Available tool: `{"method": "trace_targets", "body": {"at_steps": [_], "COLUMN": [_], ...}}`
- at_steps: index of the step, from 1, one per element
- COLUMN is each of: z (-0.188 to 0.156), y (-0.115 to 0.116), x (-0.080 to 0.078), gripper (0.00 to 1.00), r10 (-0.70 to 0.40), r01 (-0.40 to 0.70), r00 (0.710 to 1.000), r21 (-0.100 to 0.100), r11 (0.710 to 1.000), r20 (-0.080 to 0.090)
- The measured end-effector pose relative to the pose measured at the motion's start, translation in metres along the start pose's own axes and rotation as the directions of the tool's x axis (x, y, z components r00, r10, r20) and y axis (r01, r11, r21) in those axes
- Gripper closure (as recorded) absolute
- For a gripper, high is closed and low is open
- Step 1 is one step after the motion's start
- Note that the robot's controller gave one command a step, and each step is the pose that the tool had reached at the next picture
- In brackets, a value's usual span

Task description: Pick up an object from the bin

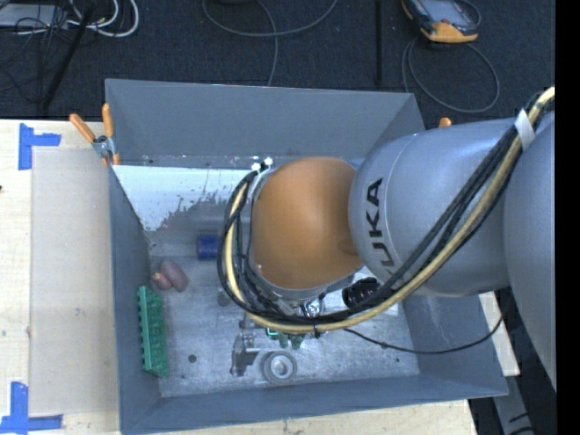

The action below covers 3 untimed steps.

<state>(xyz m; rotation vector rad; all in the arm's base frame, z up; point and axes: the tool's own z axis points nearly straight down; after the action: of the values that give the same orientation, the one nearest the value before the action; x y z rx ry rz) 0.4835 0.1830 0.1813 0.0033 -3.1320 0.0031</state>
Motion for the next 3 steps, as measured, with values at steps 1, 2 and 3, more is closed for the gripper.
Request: {"method": "trace_targets", "body": {"at_steps": [1, 2, 3], "z": [0.110, 0.082, 0.081], "y": [-0.074, -0.116, -0.189], "x": [-0.005, -0.018, -0.112], "gripper": [0.00, 0.00, 0.00], "r10": [-0.689, -0.902, -0.980], "r01": [0.689, 0.902, 0.978], "r00": [0.725, 0.432, 0.201], "r21": [0.008, 0.008, -0.046], "r11": [0.725, 0.432, 0.201], "r20": [0.018, 0.006, -0.004]}}
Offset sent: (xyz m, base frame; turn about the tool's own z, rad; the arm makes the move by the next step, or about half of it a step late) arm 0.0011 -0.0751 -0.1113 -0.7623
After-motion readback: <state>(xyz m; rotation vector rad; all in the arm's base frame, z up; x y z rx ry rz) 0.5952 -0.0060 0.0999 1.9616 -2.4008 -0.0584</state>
